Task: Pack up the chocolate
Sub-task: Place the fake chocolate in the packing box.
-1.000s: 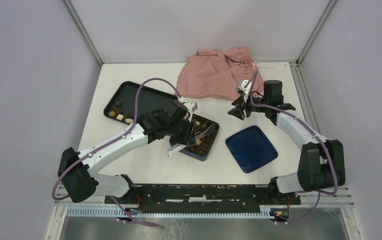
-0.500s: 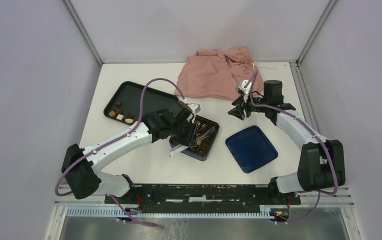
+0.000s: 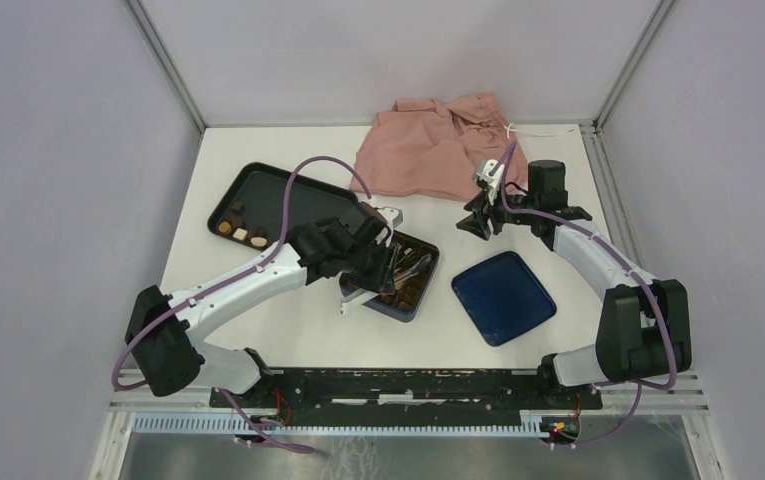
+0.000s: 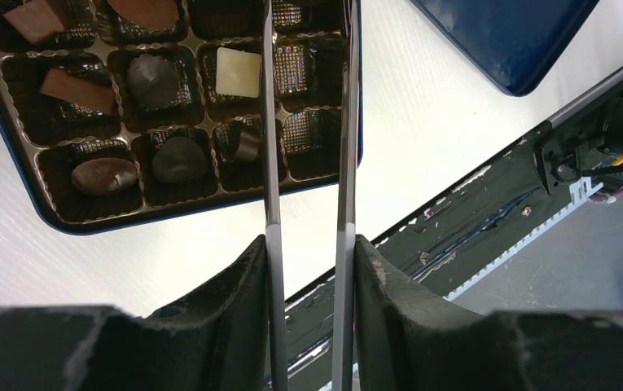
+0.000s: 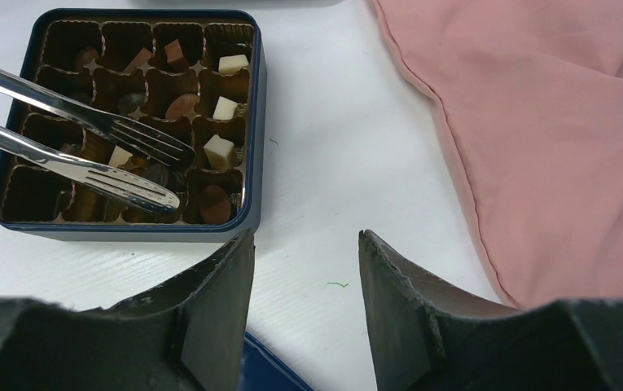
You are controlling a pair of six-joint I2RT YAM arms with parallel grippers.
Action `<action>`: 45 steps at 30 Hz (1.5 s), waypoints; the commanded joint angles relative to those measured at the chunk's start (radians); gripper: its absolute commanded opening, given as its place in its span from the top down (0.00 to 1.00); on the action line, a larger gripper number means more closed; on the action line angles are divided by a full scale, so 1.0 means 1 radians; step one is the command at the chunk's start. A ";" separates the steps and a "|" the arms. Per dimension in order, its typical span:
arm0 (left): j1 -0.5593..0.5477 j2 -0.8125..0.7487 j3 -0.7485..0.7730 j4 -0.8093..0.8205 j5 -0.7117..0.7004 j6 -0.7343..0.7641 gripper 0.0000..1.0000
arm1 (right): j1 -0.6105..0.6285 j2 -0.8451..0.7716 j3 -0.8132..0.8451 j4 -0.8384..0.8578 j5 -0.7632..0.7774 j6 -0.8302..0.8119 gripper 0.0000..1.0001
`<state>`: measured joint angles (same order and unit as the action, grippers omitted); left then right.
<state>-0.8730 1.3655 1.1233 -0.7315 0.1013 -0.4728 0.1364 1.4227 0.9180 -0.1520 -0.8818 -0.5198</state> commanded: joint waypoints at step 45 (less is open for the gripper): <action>-0.020 -0.003 0.040 0.010 -0.031 0.002 0.52 | -0.004 0.005 0.018 0.005 -0.020 -0.012 0.44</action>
<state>-0.8879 1.3655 1.1233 -0.7322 0.0803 -0.4728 0.1352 1.4235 0.9180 -0.1524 -0.8818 -0.5205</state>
